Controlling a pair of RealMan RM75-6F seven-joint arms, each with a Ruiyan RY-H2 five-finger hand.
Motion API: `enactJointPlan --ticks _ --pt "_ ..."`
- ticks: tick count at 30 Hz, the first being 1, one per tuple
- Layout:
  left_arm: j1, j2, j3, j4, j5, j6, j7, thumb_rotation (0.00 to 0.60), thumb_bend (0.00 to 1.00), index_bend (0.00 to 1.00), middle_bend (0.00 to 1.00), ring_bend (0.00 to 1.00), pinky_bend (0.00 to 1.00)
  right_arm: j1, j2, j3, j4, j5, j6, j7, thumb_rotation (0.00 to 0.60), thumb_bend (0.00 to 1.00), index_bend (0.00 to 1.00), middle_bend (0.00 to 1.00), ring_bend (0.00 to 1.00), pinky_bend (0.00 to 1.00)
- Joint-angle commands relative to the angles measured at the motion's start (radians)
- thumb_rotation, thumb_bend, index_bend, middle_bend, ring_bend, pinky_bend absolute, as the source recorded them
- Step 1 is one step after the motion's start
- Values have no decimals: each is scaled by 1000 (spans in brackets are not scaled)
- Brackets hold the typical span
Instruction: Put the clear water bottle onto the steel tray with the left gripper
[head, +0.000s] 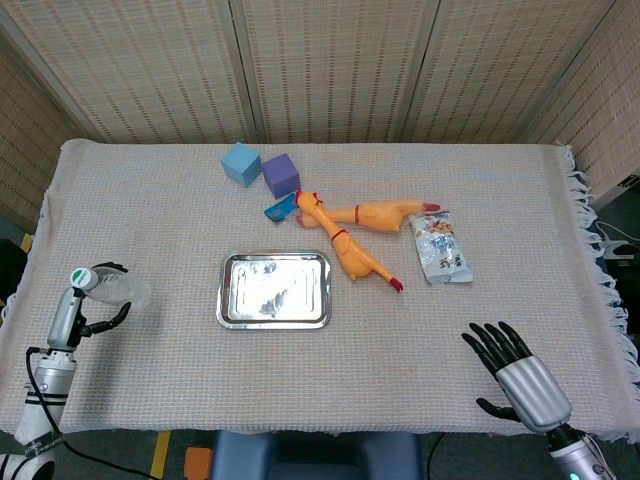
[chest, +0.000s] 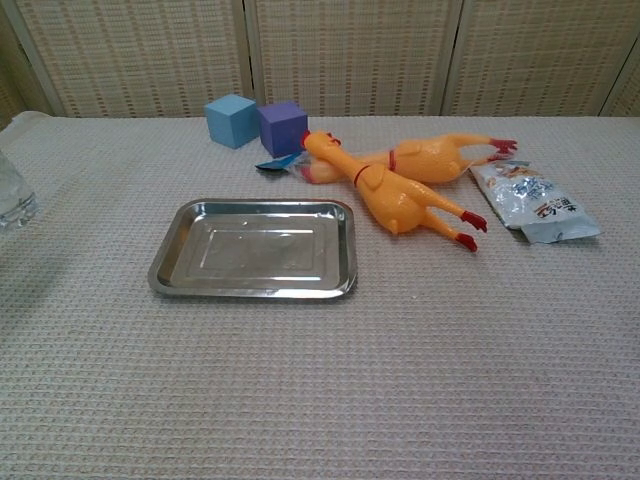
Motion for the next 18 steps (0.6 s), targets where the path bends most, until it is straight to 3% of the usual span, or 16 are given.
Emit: enactJointPlan --ticks 1,5,8,11,15,18 --pt "28 70 120 -219 198 65 -104 600 420 237 270 114 280 -5 -5 0 1 -2 5 -13 544 86 0 0 0 0" --pt "2 49 177 -314 299 64 -49 600 420 226 256 103 270 -7 0 2 1 1 11 -4 544 86 0 0 0 0" --pt "-13 19 136 -313 276 61 76 600 420 221 250 100 266 -5 9 3 1 4 13 12 544 87 0 0 0 0" --pt "-28 -5 63 -248 182 40 155 600 420 221 251 100 266 -6 15 2 2 0 20 24 544 87 0 0 0 0" --pt "-68 -20 -14 -171 73 -25 104 600 420 224 258 97 265 -5 11 3 4 -5 21 23 545 87 0 0 0 0" --pt "-98 -22 -24 -173 58 -68 104 600 419 225 261 97 267 -2 3 1 5 -9 11 13 544 87 0 0 0 0"
